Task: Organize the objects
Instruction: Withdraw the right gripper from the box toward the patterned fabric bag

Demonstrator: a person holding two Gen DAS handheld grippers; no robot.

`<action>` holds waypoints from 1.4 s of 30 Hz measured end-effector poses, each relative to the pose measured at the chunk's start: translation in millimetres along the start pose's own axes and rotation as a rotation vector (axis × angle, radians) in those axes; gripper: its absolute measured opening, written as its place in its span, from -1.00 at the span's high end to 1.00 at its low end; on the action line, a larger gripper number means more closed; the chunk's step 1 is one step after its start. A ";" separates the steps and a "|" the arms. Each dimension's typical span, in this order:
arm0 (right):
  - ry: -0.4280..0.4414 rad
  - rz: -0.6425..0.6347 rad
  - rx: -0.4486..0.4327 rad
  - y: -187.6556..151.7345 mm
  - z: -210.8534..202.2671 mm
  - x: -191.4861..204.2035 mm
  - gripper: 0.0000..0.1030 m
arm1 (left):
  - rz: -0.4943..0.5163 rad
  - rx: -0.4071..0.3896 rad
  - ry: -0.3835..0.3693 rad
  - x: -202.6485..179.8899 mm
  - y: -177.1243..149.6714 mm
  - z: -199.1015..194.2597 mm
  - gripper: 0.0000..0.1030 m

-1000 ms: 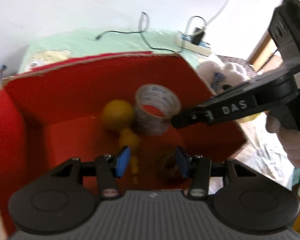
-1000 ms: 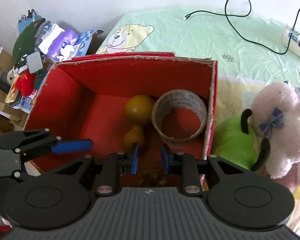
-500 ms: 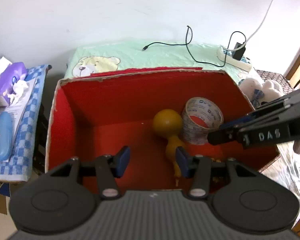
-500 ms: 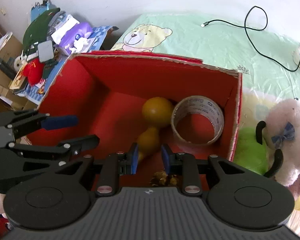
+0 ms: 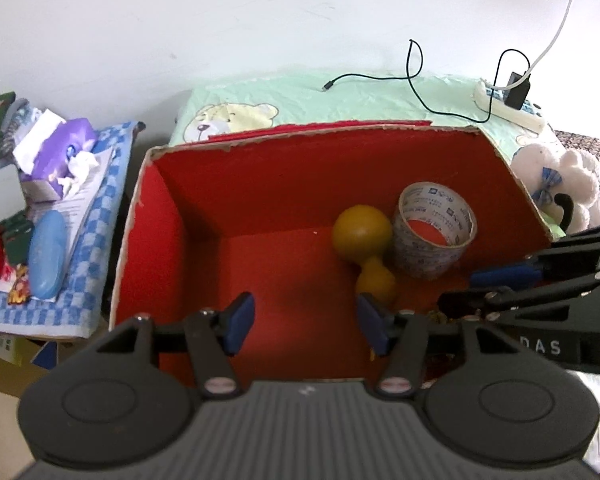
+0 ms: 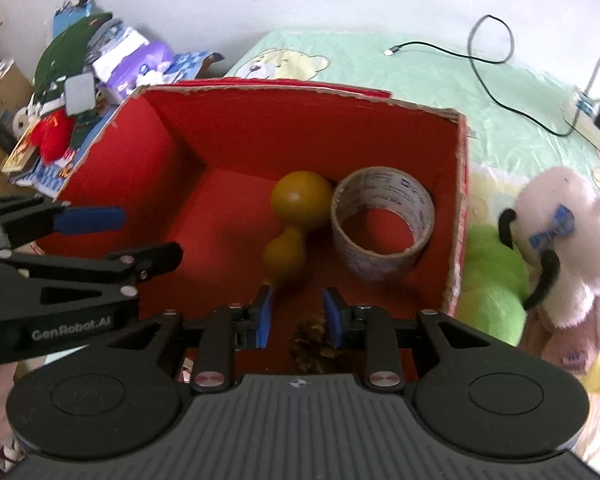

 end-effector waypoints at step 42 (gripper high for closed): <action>0.176 0.121 -0.284 -74.1 -73.9 -16.9 -0.03 | -0.163 0.004 0.236 -47.8 -56.8 -80.8 -0.33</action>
Point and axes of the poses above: each gripper's, at about its wrist camera, not at the fingertips, and z roughly the way its jaws point, x to its left, y to its top, the point moved 5 cm from there along z, roughly the way its jaws point, and after that the axes turned 6 degrees about z, right-handed, at the moved point
